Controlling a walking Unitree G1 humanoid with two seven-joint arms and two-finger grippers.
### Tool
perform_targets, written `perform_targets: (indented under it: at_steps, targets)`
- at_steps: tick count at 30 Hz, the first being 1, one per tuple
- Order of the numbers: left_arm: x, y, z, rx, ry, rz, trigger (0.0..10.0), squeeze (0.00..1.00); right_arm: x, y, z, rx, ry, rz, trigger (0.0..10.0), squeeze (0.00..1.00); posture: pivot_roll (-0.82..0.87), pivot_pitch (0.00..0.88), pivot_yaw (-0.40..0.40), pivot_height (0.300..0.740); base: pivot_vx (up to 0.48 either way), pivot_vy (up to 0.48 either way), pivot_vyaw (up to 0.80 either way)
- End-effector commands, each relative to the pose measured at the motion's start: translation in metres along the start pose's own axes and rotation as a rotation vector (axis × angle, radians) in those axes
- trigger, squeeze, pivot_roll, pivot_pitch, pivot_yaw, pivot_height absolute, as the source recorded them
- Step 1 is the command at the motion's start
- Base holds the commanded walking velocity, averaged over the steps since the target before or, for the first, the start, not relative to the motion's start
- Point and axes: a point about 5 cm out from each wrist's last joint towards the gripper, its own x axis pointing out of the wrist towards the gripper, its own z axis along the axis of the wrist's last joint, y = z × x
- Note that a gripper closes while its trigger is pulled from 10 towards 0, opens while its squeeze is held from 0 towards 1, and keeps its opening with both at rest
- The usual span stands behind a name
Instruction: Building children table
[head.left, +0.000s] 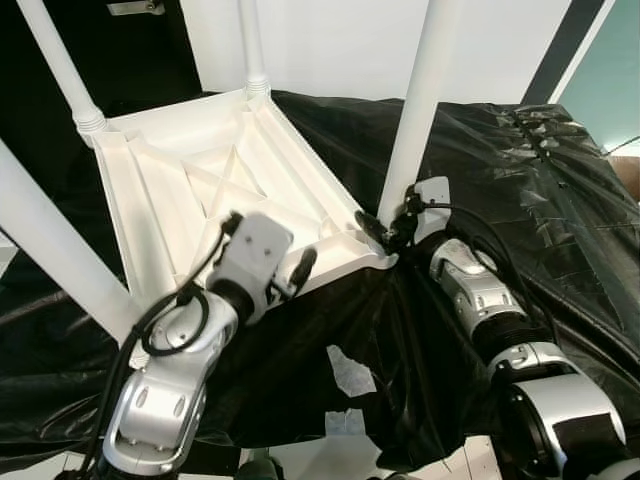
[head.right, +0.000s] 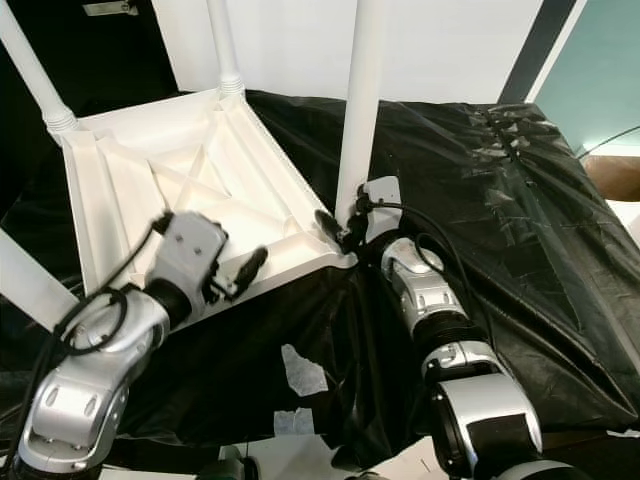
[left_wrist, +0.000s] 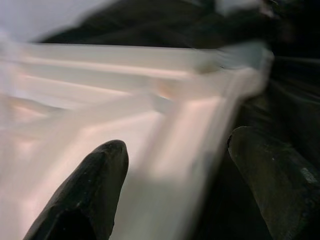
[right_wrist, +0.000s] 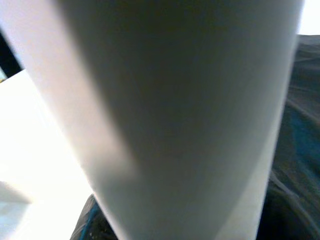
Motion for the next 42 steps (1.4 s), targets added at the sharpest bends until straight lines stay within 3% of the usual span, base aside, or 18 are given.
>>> perform_targets:
  at_steps: [1, 2, 3, 4, 10, 11, 14, 17, 22, 23, 25, 26, 30, 31, 32, 37, 38, 42]
  targets:
    - [0.002, -0.009, -0.001, 0.012, -0.018, -0.068, 10.0, 0.00, -0.004, 0.002, -0.009, -0.025, 0.041, 0.069, 10.0, 0.00, 0.14, 0.052, -0.051, 0.740, 0.000, 0.000, 0.00]
    - [0.002, -0.009, -0.001, 0.012, -0.018, -0.068, 10.0, 0.00, -0.004, 0.002, -0.009, -0.025, 0.041, 0.069, 10.0, 0.00, 0.14, 0.052, -0.051, 0.740, 0.000, 0.000, 0.00]
    - [0.002, -0.014, -0.004, 0.011, -0.014, -0.107, 10.0, 0.00, -0.005, 0.002, -0.010, -0.018, 0.050, 0.097, 3.1, 0.00, 0.14, 0.047, -0.052, 0.740, 0.000, 0.000, 0.00]
    - [0.003, -0.019, -0.007, 0.004, -0.006, -0.142, 10.0, 0.00, -0.006, 0.001, -0.011, -0.017, 0.058, 0.115, 0.0, 0.00, 0.14, 0.041, -0.056, 0.740, 0.000, 0.000, 0.00]
    - [0.004, -0.019, -0.011, 0.004, -0.012, -0.134, 10.0, 0.00, -0.004, 0.001, -0.015, -0.009, 0.094, 0.077, 0.0, 0.00, 0.15, 0.033, -0.075, 0.740, 0.000, 0.000, 0.00]
    - [0.005, -0.014, -0.012, 0.007, -0.015, -0.093, 10.0, 0.00, 0.001, 0.006, -0.018, 0.006, 0.122, -0.038, 0.0, 0.00, 0.16, 0.030, -0.087, 0.740, 0.000, 0.000, 0.00]
    - [0.005, -0.012, -0.012, 0.003, -0.016, -0.073, 10.0, 0.00, 0.004, 0.009, -0.021, 0.041, 0.139, -0.125, 0.0, 0.00, 0.16, 0.028, -0.090, 0.740, 0.000, 0.000, 0.00]
    - [0.005, -0.009, -0.012, -0.008, -0.024, -0.045, 10.0, 0.00, 0.009, 0.023, -0.022, 0.017, 0.137, -0.192, 0.0, 0.00, 0.16, 0.027, -0.093, 0.740, 0.000, 0.000, 0.00]
    - [0.007, -0.005, -0.013, -0.018, -0.026, -0.001, 10.0, 0.00, 0.016, 0.047, -0.021, 0.078, 0.128, -0.287, 0.0, 0.00, 0.16, 0.024, -0.097, 0.740, 0.000, 0.000, 0.00]
    - [0.007, -0.004, -0.015, -0.059, -0.021, -0.013, 10.0, 0.00, 0.020, 0.057, -0.020, 0.110, 0.121, -0.283, 0.0, 0.00, 0.16, 0.022, -0.096, 0.740, 0.000, 0.000, 0.00]
    - [0.007, -0.004, -0.015, -0.059, -0.021, -0.013, 10.0, 0.00, 0.020, 0.057, -0.020, 0.110, 0.121, -0.283, 0.0, 0.00, 0.16, 0.022, -0.096, 0.740, 0.000, 0.000, 0.00]
    - [0.006, -0.003, -0.017, -0.089, -0.011, -0.031, 10.0, 0.00, 0.022, 0.066, -0.019, 0.127, 0.102, -0.263, 0.0, 0.00, 0.16, 0.024, -0.094, 0.740, 0.000, 0.000, 0.00]
    - [0.006, 0.000, -0.019, -0.083, -0.004, -0.019, 10.0, 0.00, 0.022, 0.067, -0.017, 0.134, 0.095, -0.264, 0.0, 0.00, 0.15, 0.025, -0.095, 0.740, 0.000, 0.000, 0.00]
    - [0.006, 0.005, -0.021, -0.074, 0.008, 0.006, 10.0, 0.00, 0.021, 0.066, -0.016, 0.135, 0.085, -0.266, 4.0, 0.00, 0.15, 0.031, -0.095, 0.740, 0.000, 0.000, 0.00]
    - [0.007, 0.009, -0.022, -0.069, -0.006, 0.042, 10.0, 0.00, 0.020, 0.065, -0.014, 0.147, 0.073, -0.278, 10.0, 0.00, 0.15, 0.043, -0.087, 0.740, 0.000, 0.000, 0.00]
    - [0.010, 0.011, -0.024, -0.125, -0.055, 0.083, 10.0, 0.00, 0.016, 0.061, -0.008, 0.151, 0.047, -0.314, 10.0, 0.00, 0.14, 0.055, -0.080, 0.740, 0.000, 0.000, 0.00]
    - [0.014, 0.010, -0.023, -0.152, -0.074, 0.080, 10.0, 0.00, 0.013, 0.059, -0.006, 0.149, 0.034, -0.312, 10.0, 1.00, 0.11, 0.069, -0.073, 0.740, 0.000, 0.000, 0.00]
    - [0.019, 0.012, -0.020, -0.169, -0.111, 0.103, 10.0, 0.00, 0.007, 0.052, -0.001, 0.143, -0.001, -0.293, 10.0, 1.00, 0.09, 0.076, -0.070, 0.740, 0.000, 0.000, 0.00]
